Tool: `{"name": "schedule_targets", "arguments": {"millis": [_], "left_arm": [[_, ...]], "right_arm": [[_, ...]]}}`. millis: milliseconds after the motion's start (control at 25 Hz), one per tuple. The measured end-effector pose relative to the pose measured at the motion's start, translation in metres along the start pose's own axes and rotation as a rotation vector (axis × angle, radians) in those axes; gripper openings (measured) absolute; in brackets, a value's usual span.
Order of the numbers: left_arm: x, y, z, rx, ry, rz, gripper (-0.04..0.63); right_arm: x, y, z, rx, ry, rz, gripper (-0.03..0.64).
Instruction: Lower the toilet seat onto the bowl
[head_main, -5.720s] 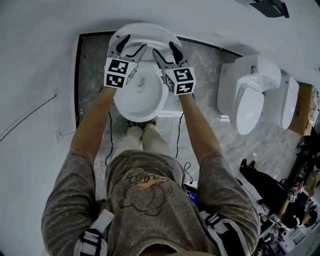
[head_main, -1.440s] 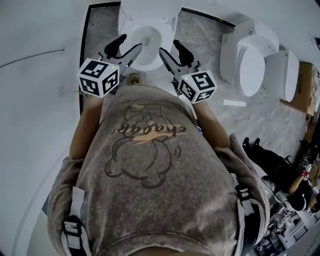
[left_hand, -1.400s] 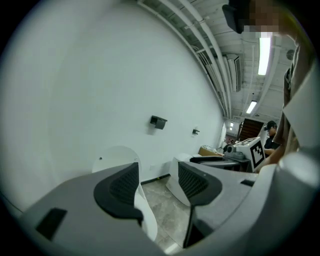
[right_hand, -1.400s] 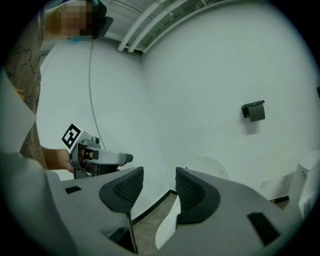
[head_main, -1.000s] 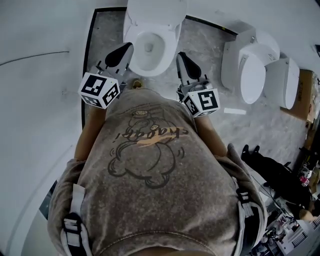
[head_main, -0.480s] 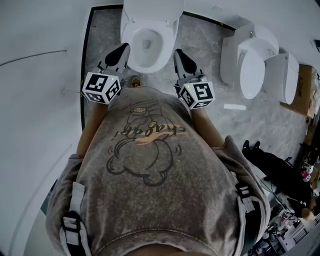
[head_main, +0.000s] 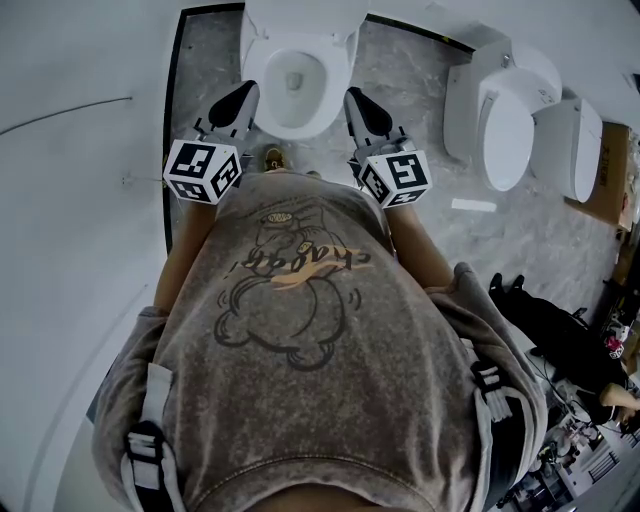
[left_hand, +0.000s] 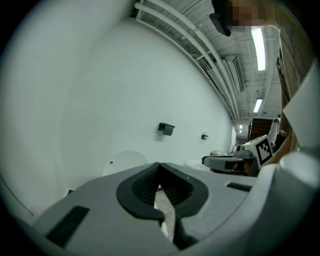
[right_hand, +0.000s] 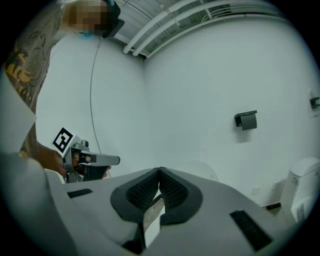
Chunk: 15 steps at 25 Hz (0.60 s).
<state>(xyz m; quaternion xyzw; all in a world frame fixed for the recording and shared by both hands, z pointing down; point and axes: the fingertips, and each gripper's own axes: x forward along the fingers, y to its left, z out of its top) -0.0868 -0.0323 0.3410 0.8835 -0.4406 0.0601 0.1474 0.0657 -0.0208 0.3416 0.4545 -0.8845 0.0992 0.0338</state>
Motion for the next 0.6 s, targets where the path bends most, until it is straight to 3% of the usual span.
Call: {"name": "schedule_targets", "arguments": {"millis": [600], "left_arm": [[0.001,0.005,-0.011,0.001,0.022,0.034,0.009]], "right_arm": [[0.007,-0.002,-0.012,0.004,0.026,0.01,0.026]]}}
